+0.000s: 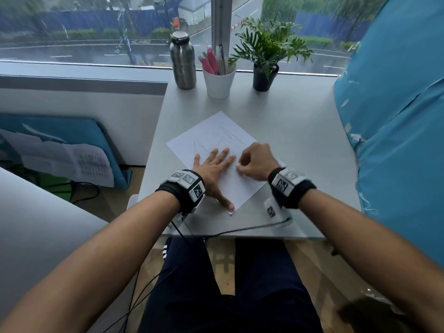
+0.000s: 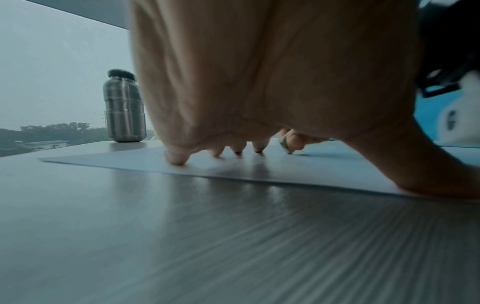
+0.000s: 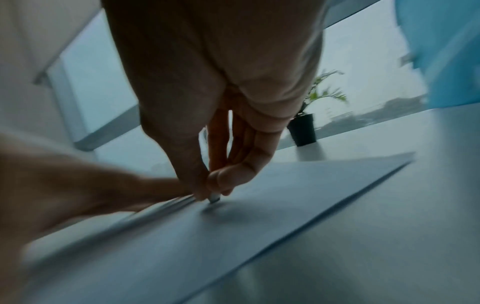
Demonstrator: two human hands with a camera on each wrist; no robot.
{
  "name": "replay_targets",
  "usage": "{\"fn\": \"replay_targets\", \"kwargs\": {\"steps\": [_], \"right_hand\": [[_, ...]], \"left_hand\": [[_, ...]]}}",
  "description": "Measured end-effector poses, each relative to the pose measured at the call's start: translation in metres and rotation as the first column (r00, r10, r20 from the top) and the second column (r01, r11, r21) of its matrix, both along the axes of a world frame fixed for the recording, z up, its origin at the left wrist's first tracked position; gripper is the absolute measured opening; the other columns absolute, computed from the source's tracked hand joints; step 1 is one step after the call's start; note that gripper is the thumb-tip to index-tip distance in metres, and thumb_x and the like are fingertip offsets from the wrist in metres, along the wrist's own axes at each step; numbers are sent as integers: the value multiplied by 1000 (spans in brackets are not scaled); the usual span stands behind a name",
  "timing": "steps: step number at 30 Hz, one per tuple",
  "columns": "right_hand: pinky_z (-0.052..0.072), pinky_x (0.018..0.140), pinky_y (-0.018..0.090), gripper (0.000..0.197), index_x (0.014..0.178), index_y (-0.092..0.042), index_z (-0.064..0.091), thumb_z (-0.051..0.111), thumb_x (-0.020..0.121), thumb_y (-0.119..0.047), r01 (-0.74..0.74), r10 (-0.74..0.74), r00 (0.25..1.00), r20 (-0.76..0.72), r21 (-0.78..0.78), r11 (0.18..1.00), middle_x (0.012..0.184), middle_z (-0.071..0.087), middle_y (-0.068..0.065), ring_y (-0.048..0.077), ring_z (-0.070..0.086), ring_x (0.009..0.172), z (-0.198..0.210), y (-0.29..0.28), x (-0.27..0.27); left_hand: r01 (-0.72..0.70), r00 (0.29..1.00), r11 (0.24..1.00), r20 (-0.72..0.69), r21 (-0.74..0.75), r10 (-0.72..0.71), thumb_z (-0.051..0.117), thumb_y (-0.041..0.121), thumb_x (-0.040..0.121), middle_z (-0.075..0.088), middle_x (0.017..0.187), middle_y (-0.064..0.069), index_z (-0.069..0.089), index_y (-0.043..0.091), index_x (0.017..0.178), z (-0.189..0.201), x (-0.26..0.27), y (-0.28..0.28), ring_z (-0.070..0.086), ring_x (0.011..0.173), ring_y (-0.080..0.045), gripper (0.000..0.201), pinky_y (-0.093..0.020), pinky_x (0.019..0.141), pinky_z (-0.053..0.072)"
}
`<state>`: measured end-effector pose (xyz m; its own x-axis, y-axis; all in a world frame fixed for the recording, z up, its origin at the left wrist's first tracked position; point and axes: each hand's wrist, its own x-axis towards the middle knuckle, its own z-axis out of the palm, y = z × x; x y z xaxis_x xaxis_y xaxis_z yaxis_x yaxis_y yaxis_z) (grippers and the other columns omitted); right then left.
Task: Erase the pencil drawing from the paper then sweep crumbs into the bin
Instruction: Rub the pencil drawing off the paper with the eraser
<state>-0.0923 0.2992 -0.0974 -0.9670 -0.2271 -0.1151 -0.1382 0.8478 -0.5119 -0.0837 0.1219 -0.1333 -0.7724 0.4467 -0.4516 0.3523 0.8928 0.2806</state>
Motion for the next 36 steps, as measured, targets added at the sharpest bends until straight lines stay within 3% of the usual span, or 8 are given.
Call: {"fn": "replay_targets", "kwargs": {"steps": [3,8,13,16,23,28,33,36], "right_hand": [[49,62,25,12,67,-6,73,72,71,-18,-197,196,979,63,3,980,66,72,5,16,64,61,-5,-20,32],[42,68,13,13,75,-9,77,75,73,-21,46,-46,999,-6,-19,999,75,74,2,11,63,68,2,7,-11],[45,59,13,12,71,-7,75,74,72,-19,-183,182,979,88,0,983,69,73,3,11,62,61,-4,-20,32],[37,57,2,14,76,-8,78,77,73,-22,-20,20,999,46,-13,1000,75,74,2,7,61,65,2,2,-3],[44,55,15,11,68,-8,73,76,72,-18,-182,184,976,113,-28,983,67,71,3,9,59,56,-1,-23,29],[43,68,15,13,75,-9,77,76,72,-22,63,-63,998,3,-15,998,75,73,1,11,63,69,3,2,-14],[43,58,16,12,66,-8,72,74,72,-18,-177,176,979,100,4,984,65,68,0,10,58,57,0,-26,28],[48,70,17,13,74,-9,77,76,73,-23,4,-5,1000,30,2,1000,74,74,2,11,63,67,3,-3,-11]], "left_hand": [[10,1000,1000,-6,-25,-10,76,83,37,-29,158,11,-21,28,152,-2,-2,1,-30,144,-17,160,-63,113,-13],[-23,1000,999,-5,-47,23,75,84,35,-35,156,6,-21,38,151,1,1,-2,-31,144,-19,157,-61,113,-15],[-36,999,997,-15,-68,35,72,87,34,-40,153,5,-23,45,148,0,0,-3,-36,141,-21,155,-64,111,-17],[-43,999,997,-7,-65,43,72,88,31,-38,154,6,-23,44,148,1,1,-4,-36,141,-19,157,-63,111,-17],[-29,1000,996,-8,-87,29,69,91,30,-40,153,6,-26,39,148,0,-1,-3,-36,141,-20,160,-65,111,-16],[-45,999,997,3,-67,45,70,89,30,-39,154,7,-24,41,149,2,4,-4,-36,141,-18,159,-62,111,-19],[-38,999,996,-7,-87,37,70,90,30,-39,153,7,-26,40,148,1,1,-2,-36,141,-19,160,-64,111,-16],[-45,999,996,1,-75,45,70,90,29,-38,154,8,-25,42,148,1,2,-3,-36,141,-18,159,-62,111,-19]]}}
